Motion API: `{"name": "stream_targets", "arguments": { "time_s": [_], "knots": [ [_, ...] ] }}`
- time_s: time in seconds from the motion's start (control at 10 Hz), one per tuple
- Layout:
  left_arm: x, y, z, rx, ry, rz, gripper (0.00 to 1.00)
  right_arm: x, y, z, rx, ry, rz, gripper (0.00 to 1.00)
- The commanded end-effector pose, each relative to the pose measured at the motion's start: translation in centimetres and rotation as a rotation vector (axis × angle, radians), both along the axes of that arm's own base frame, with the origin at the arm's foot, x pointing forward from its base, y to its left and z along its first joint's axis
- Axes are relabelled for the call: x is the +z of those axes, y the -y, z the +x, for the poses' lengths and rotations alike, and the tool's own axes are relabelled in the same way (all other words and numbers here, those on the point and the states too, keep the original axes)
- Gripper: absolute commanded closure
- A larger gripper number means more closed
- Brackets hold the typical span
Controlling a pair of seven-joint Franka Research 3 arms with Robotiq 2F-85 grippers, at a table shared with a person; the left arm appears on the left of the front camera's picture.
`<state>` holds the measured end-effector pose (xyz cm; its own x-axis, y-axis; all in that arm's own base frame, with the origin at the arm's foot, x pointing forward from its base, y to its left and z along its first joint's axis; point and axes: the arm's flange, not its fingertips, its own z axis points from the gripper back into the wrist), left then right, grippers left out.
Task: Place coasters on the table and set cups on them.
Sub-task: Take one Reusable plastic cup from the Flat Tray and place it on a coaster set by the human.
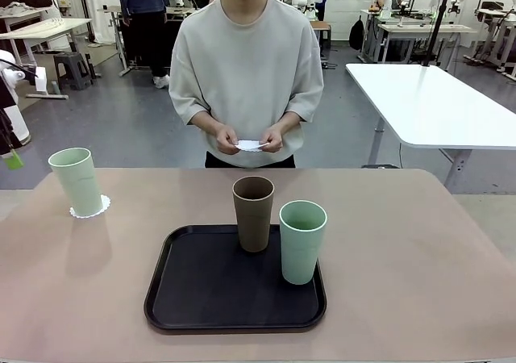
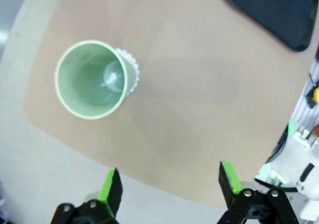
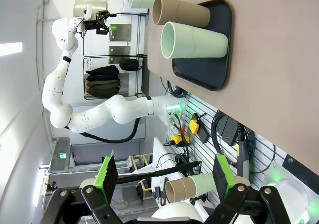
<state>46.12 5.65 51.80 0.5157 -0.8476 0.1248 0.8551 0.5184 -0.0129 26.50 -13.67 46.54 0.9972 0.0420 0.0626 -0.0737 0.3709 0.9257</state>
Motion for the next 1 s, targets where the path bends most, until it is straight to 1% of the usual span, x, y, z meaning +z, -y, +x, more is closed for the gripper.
{"name": "stream_targets", "arguments": {
  "time_s": [0.0, 0.2, 0.3, 0.4, 0.5, 0.6, 0.7, 0.8, 0.9],
  "knots": [
    [0.3, -0.1, 0.2, -0.011, -0.003, -0.016, 0.0, 0.0, 0.1, 0.0, 0.0, 0.008, 0.014, 0.0],
    [0.0, 0.0, 0.0, -0.001, 0.0, 0.0, 0.0, 0.0, 0.1, 0.0, 0.0, 0.008, 0.014, 0.0],
    [-2.2, -0.1, -2.6, 0.166, 0.015, -0.095, 0.0, 0.0, 0.1, 0.0, 0.0, 0.008, 0.014, 0.0],
    [-3.6, -0.6, -5.0, 0.281, -0.002, -0.181, 0.0, 0.0, 0.1, 0.0, 0.0, 0.008, 0.014, 0.0],
    [-3.3, -1.3, -4.9, 0.402, -0.031, -0.206, 0.0, 0.0, 0.1, 0.0, 0.0, 0.008, 0.014, 0.0],
    [-3.6, -1.7, -6.3, 0.51, -0.027, -0.177, 0.0, 0.0, 0.1, 0.0, 0.0, 0.008, 0.014, 0.0],
    [-3.6, -1.5, -7.8, 0.564, -0.028, -0.186, 0.0, 0.0, 0.1, 0.0, 0.0, 0.008, 0.014, 0.0],
    [-3.4, -1.4, -9.1, 0.609, -0.013, -0.215, 0.0, 0.0, 0.1, 0.0, 0.0, 0.008, 0.014, 0.0],
    [-2.3, -2.2, -9.1, 0.617, -0.053, -0.347, 0.0, 0.0, 0.1, 0.0, 0.0, 0.008, 0.014, 0.0]
  ]
}}
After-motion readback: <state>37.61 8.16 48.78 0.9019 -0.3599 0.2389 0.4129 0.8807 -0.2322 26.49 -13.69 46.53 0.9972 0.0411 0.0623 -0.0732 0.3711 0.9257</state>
